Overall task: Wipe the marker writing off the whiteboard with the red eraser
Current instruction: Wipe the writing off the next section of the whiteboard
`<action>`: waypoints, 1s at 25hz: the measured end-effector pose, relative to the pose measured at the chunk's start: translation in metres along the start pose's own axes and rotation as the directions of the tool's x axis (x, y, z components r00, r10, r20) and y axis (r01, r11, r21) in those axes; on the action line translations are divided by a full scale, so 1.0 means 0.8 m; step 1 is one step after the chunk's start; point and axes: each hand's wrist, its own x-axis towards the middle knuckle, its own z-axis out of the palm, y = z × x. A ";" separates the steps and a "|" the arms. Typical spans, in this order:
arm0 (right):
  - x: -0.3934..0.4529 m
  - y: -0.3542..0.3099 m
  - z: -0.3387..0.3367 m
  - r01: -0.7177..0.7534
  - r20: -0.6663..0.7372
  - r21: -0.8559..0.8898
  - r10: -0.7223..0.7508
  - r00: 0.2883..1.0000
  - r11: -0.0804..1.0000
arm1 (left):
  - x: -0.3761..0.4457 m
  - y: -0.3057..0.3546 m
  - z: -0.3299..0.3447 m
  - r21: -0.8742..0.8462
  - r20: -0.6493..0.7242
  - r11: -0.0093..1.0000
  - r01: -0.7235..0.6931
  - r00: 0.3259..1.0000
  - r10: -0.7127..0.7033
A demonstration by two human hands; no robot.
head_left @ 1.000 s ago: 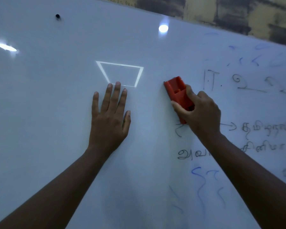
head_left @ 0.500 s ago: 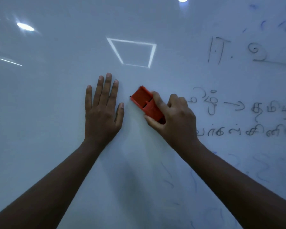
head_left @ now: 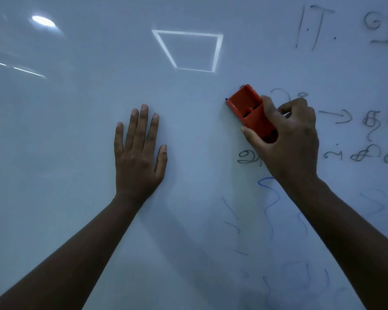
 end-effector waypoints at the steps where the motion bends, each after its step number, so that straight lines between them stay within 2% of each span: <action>1: -0.007 -0.011 0.007 0.009 0.015 0.027 -0.010 1.000 1.000 | -0.004 0.001 0.000 -0.002 0.007 1.000 0.004 1.000 -0.004; 6: -0.081 -0.071 0.041 0.234 0.094 0.072 -0.240 0.966 0.970 | -0.042 0.006 -0.002 0.003 0.064 1.000 0.026 0.998 -0.026; 9: -0.084 -0.066 0.038 0.276 0.137 0.058 -0.282 0.950 0.959 | -0.060 0.004 -0.003 0.009 0.083 1.000 0.016 0.996 -0.017; 11: -0.076 -0.048 0.029 0.228 0.133 0.023 -0.229 0.964 0.973 | -0.070 0.002 -0.004 0.011 0.093 1.000 0.003 0.996 -0.005; 15: -0.089 0.002 0.008 -0.033 0.091 0.028 0.030 0.995 0.999 | -0.089 0.002 -0.006 0.021 0.105 1.000 0.006 0.994 -0.008; 17: -0.106 0.013 0.003 -0.102 0.093 0.031 0.099 0.991 0.994 | -0.096 0.004 -0.005 0.026 0.112 1.000 0.010 0.994 -0.013; 21: -0.117 -0.004 0.013 -0.166 0.098 0.072 0.158 0.983 0.984 | -0.106 0.006 -0.003 0.027 0.110 0.999 0.020 0.994 -0.023; 25: -0.160 -0.054 0.041 -0.058 0.123 0.109 0.045 0.991 0.992 | -0.116 0.008 -0.003 0.028 0.117 0.999 0.019 0.993 -0.022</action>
